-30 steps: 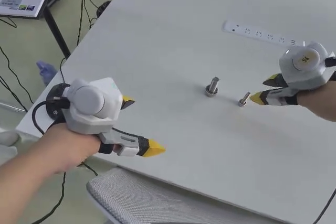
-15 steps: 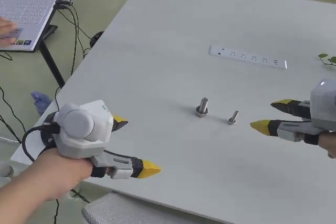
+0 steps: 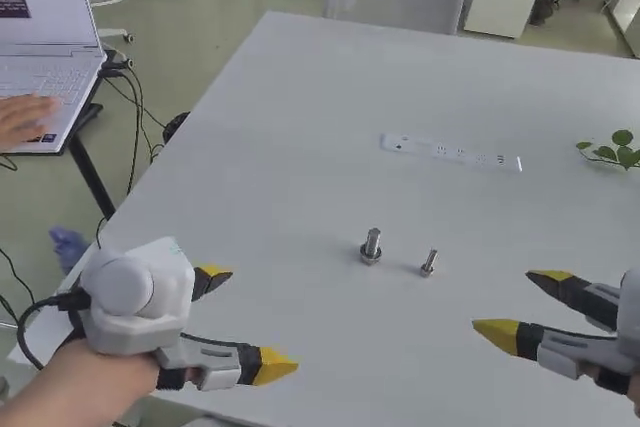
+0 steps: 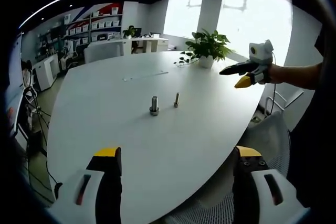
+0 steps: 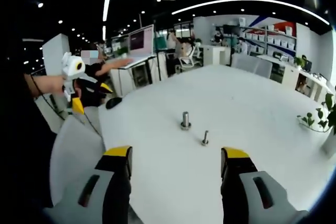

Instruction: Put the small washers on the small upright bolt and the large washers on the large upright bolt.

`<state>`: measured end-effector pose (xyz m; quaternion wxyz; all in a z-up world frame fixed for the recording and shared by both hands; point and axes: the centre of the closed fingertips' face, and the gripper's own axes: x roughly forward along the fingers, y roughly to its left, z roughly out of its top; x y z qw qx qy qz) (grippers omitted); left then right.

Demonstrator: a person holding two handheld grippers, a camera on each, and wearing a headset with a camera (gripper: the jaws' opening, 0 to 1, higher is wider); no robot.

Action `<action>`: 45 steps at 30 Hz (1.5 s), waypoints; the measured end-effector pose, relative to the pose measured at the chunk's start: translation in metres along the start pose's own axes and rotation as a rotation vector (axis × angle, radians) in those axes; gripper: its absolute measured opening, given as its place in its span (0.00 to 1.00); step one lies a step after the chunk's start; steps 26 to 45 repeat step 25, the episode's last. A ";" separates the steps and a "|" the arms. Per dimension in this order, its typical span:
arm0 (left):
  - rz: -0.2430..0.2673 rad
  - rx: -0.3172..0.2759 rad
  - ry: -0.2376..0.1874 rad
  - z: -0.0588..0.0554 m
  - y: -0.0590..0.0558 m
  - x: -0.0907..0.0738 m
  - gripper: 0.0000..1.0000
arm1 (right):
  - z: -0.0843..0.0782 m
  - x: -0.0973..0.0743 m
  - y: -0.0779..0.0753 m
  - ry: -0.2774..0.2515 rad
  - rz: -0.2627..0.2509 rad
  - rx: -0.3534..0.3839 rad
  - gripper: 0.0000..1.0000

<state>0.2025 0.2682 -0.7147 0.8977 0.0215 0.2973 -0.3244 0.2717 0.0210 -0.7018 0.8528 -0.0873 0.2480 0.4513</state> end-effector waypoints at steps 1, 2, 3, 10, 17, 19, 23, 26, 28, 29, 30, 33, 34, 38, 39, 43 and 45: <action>0.004 -0.008 -0.016 0.002 0.000 -0.001 0.88 | -0.006 -0.005 -0.002 -0.015 -0.011 0.021 0.71; 0.003 -0.018 -0.029 0.003 0.000 -0.001 0.88 | -0.009 -0.008 -0.001 -0.030 -0.018 0.048 0.72; 0.002 -0.028 -0.037 0.004 -0.001 -0.001 0.89 | -0.015 -0.013 0.000 -0.041 -0.027 0.080 0.74; -0.007 -0.045 -0.051 0.000 -0.005 -0.005 0.90 | -0.058 -0.022 0.004 0.042 -0.045 0.074 0.81; 0.000 -0.034 -0.022 -0.012 -0.005 -0.001 0.92 | -0.077 -0.017 0.020 0.073 -0.029 0.101 0.84; 0.006 -0.026 0.013 -0.022 -0.003 0.001 0.92 | -0.080 -0.016 0.026 0.092 -0.028 0.090 0.85; 0.007 -0.018 0.027 -0.026 -0.003 0.000 0.92 | -0.082 -0.016 0.034 0.096 -0.011 0.111 0.89; 0.002 -0.028 0.022 -0.027 -0.005 -0.001 0.93 | -0.084 -0.014 0.037 0.101 -0.009 0.111 0.90; 0.002 -0.028 0.022 -0.027 -0.005 -0.001 0.93 | -0.084 -0.014 0.037 0.101 -0.009 0.111 0.90; 0.002 -0.028 0.022 -0.027 -0.005 -0.001 0.93 | -0.084 -0.014 0.037 0.101 -0.009 0.111 0.90; 0.002 -0.028 0.022 -0.027 -0.005 -0.001 0.93 | -0.084 -0.014 0.037 0.101 -0.009 0.111 0.90; 0.002 -0.028 0.022 -0.027 -0.005 -0.001 0.93 | -0.084 -0.014 0.037 0.101 -0.009 0.111 0.90; 0.002 -0.028 0.022 -0.027 -0.005 -0.001 0.93 | -0.084 -0.014 0.037 0.101 -0.009 0.111 0.90; 0.002 -0.028 0.022 -0.027 -0.005 -0.001 0.93 | -0.084 -0.014 0.037 0.101 -0.009 0.111 0.90; 0.002 -0.028 0.022 -0.027 -0.005 -0.001 0.93 | -0.084 -0.014 0.037 0.101 -0.009 0.111 0.90; 0.002 -0.028 0.022 -0.027 -0.005 -0.001 0.93 | -0.084 -0.014 0.037 0.101 -0.009 0.111 0.90; 0.002 -0.028 0.022 -0.027 -0.005 -0.001 0.93 | -0.084 -0.014 0.037 0.101 -0.009 0.111 0.90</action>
